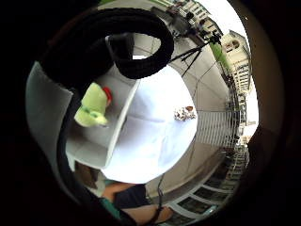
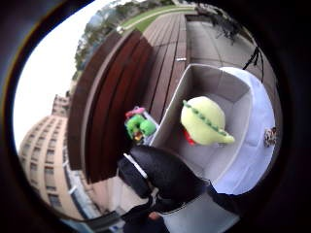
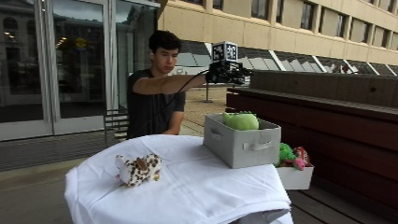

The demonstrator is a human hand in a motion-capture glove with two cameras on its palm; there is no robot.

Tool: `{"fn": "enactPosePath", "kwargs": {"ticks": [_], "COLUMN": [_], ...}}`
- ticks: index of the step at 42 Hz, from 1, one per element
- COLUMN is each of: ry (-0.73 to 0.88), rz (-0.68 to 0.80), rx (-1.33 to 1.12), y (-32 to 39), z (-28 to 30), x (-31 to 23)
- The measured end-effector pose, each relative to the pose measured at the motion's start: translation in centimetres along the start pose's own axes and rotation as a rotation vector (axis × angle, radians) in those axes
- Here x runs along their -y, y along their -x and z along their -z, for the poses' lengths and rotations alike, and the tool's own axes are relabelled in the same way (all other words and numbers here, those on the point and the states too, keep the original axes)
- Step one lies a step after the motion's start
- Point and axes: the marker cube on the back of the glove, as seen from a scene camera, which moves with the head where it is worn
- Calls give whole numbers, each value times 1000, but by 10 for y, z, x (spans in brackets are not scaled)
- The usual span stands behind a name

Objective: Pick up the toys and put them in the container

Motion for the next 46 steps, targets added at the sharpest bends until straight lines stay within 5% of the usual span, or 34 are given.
{"fn": "enactPosePath", "kwargs": {"ticks": [21, 33, 46], "ry": [-17, 87, 276], "rz": [-294, -386, -498], "rx": [-113, -88, -47], "y": [-285, -411, -454], "z": [-7, -105, -233], "x": [-32, -50, -66]}}
